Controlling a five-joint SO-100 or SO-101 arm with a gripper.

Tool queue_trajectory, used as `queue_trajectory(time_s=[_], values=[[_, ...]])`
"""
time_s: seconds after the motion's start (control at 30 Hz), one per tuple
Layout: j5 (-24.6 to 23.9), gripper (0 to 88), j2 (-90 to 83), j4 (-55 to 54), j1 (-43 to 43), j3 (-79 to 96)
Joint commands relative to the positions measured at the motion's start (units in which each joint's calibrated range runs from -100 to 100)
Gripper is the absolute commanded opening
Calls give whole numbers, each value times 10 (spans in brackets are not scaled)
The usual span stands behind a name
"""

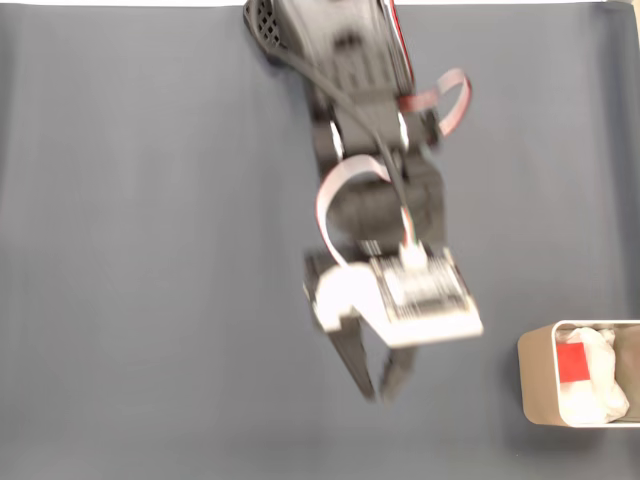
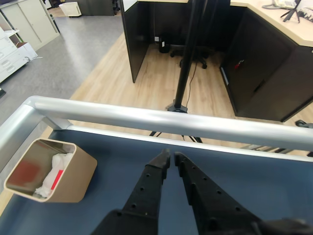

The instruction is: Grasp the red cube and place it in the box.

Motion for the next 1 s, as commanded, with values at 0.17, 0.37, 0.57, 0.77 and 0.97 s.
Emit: queue_trajectory(time_s=[0.17, 0.37, 0.57, 0.77, 0.97], values=[[-16, 0, -500, -49, 39, 502], [-15, 0, -727, -32, 54, 716], [-17, 0, -886, -18, 58, 894], [-18, 0, -983, 25, 54, 1030], [-47, 0, -990, 225, 25, 1030]])
